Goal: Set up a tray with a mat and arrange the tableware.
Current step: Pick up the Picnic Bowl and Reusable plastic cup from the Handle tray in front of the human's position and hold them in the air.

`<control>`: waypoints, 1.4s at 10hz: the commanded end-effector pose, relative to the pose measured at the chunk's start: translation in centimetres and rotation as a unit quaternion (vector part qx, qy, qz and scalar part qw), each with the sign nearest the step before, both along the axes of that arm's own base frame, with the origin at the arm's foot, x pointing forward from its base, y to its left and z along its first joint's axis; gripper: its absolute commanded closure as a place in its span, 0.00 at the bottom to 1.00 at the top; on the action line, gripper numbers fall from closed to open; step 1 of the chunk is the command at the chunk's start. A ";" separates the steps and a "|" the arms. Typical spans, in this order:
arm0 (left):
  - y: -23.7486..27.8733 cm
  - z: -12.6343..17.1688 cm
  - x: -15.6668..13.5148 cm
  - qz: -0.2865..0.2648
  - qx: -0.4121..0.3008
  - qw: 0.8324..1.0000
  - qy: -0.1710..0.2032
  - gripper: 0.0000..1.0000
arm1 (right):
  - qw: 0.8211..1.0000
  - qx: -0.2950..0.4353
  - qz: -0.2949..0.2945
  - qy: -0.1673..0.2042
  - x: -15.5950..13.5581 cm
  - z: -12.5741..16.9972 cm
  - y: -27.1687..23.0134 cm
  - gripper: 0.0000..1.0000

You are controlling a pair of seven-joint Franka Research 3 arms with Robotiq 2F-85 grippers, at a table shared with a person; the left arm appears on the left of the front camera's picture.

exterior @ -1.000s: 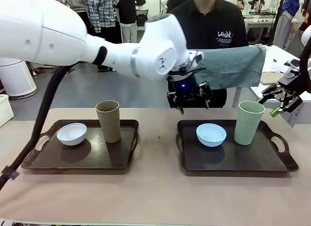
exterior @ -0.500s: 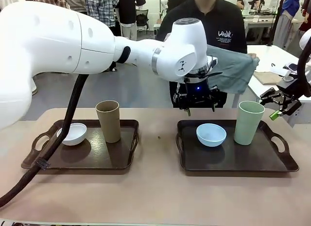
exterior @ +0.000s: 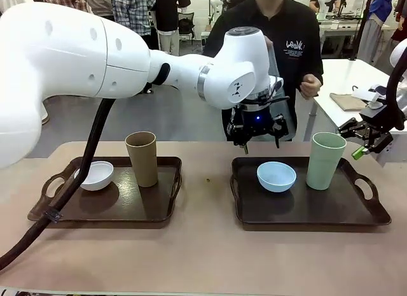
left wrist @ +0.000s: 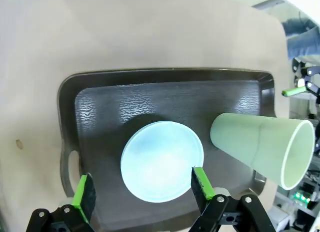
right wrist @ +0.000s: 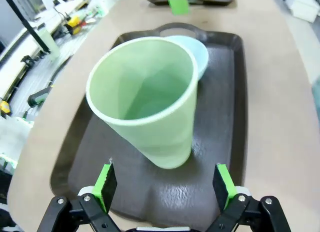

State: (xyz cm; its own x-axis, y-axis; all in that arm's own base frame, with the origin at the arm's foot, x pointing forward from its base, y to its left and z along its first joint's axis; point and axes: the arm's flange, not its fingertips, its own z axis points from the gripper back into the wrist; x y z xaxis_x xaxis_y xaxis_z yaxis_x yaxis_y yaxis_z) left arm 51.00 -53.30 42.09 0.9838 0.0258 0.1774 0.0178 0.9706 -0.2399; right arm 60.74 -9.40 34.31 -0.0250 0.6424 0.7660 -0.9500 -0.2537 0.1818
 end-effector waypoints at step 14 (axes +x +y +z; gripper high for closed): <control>-1.8 -5.6 2.0 0.002 0.049 0.998 0.051 0.00 | 0.998 -0.026 0.035 0.042 -0.6 -2.3 6.5 0.00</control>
State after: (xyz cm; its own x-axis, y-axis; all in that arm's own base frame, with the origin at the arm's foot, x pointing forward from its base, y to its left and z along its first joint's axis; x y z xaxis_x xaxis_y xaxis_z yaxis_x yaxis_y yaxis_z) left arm 52.22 -54.24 36.44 0.9936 0.0120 0.1121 0.0063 0.9869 -0.1612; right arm 60.19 -3.25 31.58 -0.0068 0.6564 0.7543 -0.9073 -0.3213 0.2714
